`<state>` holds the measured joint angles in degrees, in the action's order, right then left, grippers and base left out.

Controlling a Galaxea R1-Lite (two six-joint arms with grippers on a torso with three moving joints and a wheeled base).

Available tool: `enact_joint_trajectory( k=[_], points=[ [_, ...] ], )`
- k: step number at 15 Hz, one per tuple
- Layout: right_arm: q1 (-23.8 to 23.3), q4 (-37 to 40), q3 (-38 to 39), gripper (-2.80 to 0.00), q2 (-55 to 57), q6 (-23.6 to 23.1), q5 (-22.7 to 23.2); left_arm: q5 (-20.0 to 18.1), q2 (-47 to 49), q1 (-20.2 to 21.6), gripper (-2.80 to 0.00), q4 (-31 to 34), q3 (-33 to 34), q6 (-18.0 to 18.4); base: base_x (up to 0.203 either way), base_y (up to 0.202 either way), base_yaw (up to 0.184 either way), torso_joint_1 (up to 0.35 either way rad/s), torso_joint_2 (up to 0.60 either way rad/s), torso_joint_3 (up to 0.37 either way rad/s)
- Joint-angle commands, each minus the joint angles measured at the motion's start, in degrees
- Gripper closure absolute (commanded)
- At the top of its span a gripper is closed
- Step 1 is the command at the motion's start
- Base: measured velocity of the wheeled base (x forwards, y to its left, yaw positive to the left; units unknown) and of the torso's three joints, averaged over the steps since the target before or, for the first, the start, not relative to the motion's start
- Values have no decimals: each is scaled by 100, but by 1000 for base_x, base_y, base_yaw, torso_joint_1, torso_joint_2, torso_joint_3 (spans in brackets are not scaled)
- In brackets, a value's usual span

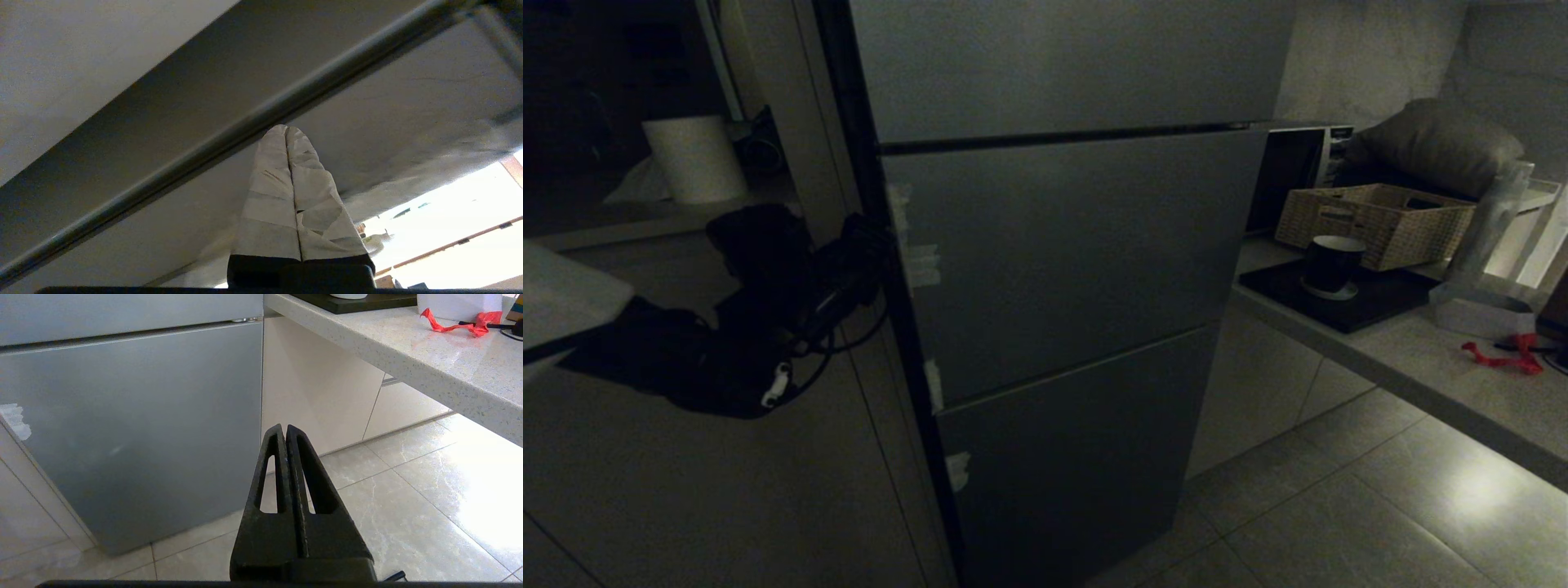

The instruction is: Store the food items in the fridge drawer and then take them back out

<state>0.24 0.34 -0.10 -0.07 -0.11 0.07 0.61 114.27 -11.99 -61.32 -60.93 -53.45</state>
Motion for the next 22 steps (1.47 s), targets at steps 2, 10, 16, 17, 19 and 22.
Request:
enact_joint_trajectory(
  k=[2, 10, 16, 17, 19, 22],
  points=[
    [2, 2, 1, 0, 5, -7, 1, -96, -22, -114, 0, -42, 166, -124, 0, 0, 0, 0, 0, 0],
    [2, 2, 1, 0, 7, -7, 1, -219, -639, -626, 0, -46, 677, -359, 0, 0, 0, 0, 0, 0],
    [2, -1, 1, 0, 0, -15, 1, 182, -1406, -1382, 0, -88, 1756, -366, 0, 0, 0, 0, 0, 0],
    [2, -7, 1, 0, -1, -21, 1, 416, -1598, -1702, 0, -187, 2042, -351, 0, 0, 0, 0, 0, 0],
    [2, -7, 1, 0, 7, -24, 1, 931, -1993, -2071, 0, -418, 2515, -300, 0, 0, 0, 0, 0, 0],
    [2, -7, 1, 0, 3, -15, 1, 1453, -2793, -2180, 0, -515, 3173, -296, 0, 0, 0, 0, 0, 0]
  ],
)
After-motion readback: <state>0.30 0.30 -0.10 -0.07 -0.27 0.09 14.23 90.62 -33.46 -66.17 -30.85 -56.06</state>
